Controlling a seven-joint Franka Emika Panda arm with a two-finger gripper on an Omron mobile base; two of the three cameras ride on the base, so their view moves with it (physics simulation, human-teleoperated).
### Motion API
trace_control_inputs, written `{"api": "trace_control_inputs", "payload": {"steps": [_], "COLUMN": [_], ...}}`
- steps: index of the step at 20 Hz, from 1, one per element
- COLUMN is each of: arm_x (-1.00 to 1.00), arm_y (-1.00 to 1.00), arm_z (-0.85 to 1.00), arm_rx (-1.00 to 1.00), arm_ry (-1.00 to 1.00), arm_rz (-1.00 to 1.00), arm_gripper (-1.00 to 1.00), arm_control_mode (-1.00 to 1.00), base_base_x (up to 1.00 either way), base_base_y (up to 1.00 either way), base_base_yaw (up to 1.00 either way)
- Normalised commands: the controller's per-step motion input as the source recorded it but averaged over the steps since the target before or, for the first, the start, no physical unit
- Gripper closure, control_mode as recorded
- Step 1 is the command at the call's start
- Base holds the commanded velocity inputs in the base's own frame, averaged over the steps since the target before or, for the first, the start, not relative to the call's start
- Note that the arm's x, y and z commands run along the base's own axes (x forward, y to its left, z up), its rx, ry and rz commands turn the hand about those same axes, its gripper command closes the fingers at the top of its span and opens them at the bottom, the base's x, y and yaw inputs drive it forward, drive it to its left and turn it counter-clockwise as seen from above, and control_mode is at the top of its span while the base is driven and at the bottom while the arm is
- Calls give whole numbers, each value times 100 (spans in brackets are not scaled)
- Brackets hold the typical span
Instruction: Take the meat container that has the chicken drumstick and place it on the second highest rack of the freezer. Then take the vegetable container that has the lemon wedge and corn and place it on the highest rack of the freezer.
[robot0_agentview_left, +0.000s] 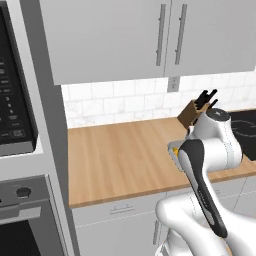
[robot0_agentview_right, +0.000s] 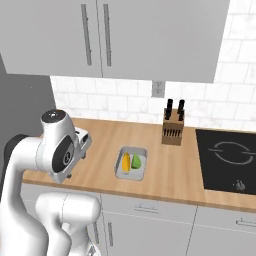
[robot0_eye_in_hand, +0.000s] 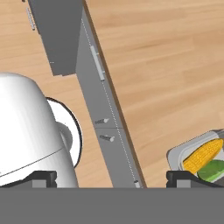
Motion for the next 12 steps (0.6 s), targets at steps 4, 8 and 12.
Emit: {"api": "trace_control_inputs", "payload": {"steps": [4,8,12], "arm_x": [0,0,13], "arm_y": [0,0,-11], "arm_z": [0,0,0], "arm_rx": [0,0,0], "arm_ry": [0,0,0], "arm_rz": [0,0,4], "arm_gripper": [-100,-100,-100], "arm_control_mode": [100,100,-100], "base_base_x": [5,0,0], "base_base_y": [1,0,0], "base_base_yaw": [0,0,0]}}
